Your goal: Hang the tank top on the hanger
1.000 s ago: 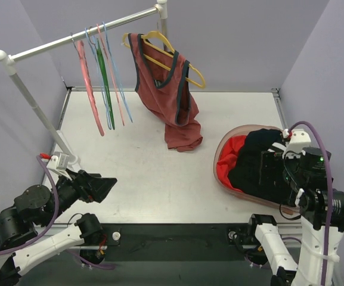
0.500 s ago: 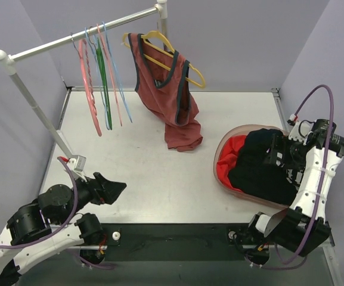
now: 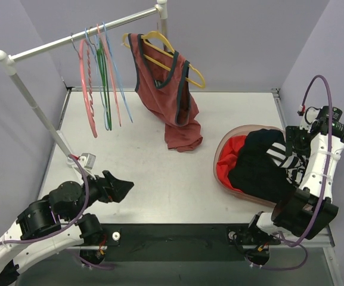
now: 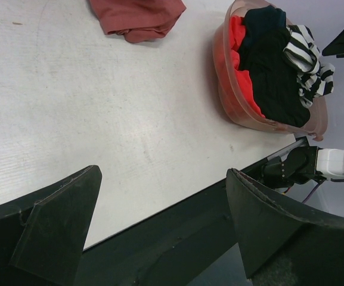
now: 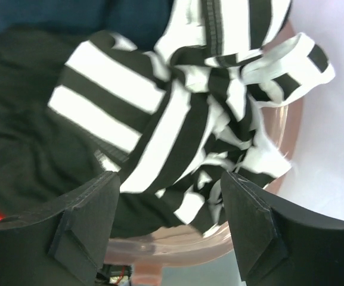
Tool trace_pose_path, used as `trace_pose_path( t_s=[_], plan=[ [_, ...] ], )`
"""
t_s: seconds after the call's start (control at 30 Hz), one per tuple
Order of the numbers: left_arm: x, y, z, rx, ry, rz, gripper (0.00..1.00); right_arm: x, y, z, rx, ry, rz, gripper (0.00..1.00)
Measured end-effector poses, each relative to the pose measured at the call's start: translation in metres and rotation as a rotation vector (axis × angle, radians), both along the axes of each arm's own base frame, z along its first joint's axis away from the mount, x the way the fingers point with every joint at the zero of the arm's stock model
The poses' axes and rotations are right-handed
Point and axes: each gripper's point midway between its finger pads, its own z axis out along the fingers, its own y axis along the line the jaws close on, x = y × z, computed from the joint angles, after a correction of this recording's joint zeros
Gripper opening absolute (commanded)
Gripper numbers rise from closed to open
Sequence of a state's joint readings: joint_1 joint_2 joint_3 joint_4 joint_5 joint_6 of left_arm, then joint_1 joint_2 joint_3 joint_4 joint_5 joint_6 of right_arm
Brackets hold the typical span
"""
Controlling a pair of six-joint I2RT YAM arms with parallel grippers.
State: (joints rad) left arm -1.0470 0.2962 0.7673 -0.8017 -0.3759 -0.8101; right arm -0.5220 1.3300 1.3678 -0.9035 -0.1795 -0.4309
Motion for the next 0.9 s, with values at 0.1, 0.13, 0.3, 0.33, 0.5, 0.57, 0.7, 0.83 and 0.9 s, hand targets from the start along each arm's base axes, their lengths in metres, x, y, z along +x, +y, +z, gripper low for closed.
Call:
trace_pose_path(
  t_s=[0.1, 0.13, 0.3, 0.33, 0.5, 0.57, 0.7, 0.83, 0.9],
  plan=[
    [0.0, -0.004, -0.002, 0.011, 0.009, -0.011, 0.97, 0.004, -0.01, -0.011, -0.018, 0.038, -0.01, 0.62],
    [0.0, -0.005, -0.002, 0.013, 0.01, -0.014, 0.97, 0.005, -0.012, -0.014, -0.02, 0.049, -0.011, 0.59],
    [0.001, -0.009, -0.002, 0.011, 0.011, -0.021, 0.97, -0.001, -0.01, -0.034, 0.0, 0.104, -0.004, 0.2],
    [0.001, -0.01, -0.001, 0.01, 0.011, -0.023, 0.97, -0.003, -0.008, -0.038, 0.008, 0.113, 0.0, 0.14],
    [0.002, -0.017, 0.001, 0.01, 0.014, -0.036, 0.97, -0.007, 0.0, -0.044, 0.045, 0.127, 0.013, 0.0],
    [0.002, -0.018, 0.003, 0.008, 0.013, -0.041, 0.97, -0.006, 0.002, -0.041, 0.047, 0.112, 0.02, 0.0],
    [0.001, -0.018, 0.008, -0.004, 0.008, -0.045, 0.97, -0.011, 0.009, -0.018, 0.022, 0.032, 0.05, 0.0],
    [0.0, -0.017, 0.011, -0.022, 0.0, -0.047, 0.97, -0.016, 0.019, 0.02, -0.018, -0.077, 0.081, 0.36],
    [-0.001, -0.015, 0.014, -0.037, -0.007, -0.047, 0.97, -0.018, 0.024, 0.032, -0.027, -0.105, 0.102, 0.65]
  ],
)
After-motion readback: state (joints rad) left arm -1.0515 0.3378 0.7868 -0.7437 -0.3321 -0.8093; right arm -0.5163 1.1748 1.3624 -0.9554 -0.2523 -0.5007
